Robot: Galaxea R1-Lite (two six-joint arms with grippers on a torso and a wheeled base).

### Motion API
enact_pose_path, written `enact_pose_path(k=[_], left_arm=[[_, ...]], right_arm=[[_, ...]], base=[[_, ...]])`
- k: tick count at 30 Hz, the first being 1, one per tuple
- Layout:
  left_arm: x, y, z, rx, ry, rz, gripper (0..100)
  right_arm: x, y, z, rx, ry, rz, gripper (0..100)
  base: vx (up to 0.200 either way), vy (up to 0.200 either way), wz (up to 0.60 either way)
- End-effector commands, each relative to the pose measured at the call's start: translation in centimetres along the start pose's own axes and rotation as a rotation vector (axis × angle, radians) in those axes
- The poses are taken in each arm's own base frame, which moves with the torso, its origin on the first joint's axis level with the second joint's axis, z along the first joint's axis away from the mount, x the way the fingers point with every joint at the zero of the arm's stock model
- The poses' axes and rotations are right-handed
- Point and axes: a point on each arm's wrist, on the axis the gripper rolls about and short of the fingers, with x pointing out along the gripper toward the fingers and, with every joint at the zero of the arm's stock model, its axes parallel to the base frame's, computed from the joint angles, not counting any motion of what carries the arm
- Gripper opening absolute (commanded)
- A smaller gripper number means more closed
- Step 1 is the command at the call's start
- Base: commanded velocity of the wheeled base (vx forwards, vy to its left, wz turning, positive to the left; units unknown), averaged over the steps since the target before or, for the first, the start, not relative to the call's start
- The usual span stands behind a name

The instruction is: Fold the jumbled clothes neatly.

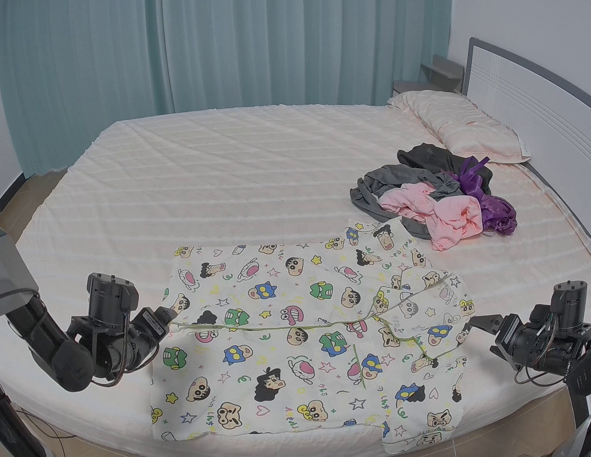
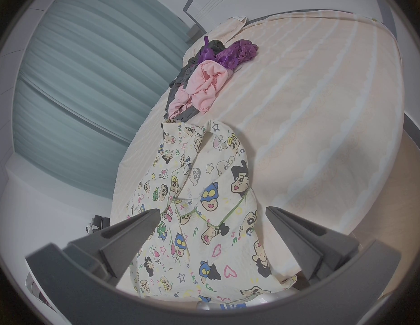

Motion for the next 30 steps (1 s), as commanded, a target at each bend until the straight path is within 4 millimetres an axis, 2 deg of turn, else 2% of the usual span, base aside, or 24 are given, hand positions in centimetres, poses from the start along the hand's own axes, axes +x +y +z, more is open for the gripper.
enact_pose_path(k=[1,7,13,19,30], left_arm=[[-2.0,0.9,-0.7,-0.015,0.012,-0.016,100],[-3.2,2.3,-3.3,0.036,0.096,-0.003,100],[-4.0,2.8,-5.2,0.108,0.162,0.004,100],[-4.3,3.3,-7.1,0.186,0.223,0.027,100],[-3.0,4.6,-8.1,0.214,0.264,0.126,100]], right_arm=[[0.1,0.0,-0.3,-0.006,0.014,0.0,100],[0.1,0.1,-0.4,-0.01,0.019,0.002,100],[0.1,0.1,-0.4,-0.01,0.021,-0.001,100],[0.1,0.1,-0.4,-0.01,0.021,-0.001,100],[0.0,0.1,-0.9,-0.017,0.039,-0.001,100]], base=[[0.0,0.0,0.0],[-0.2,0.0,0.0],[-0.2,0.0,0.0],[0.0,0.0,0.0],[0.0,0.0,0.0]])
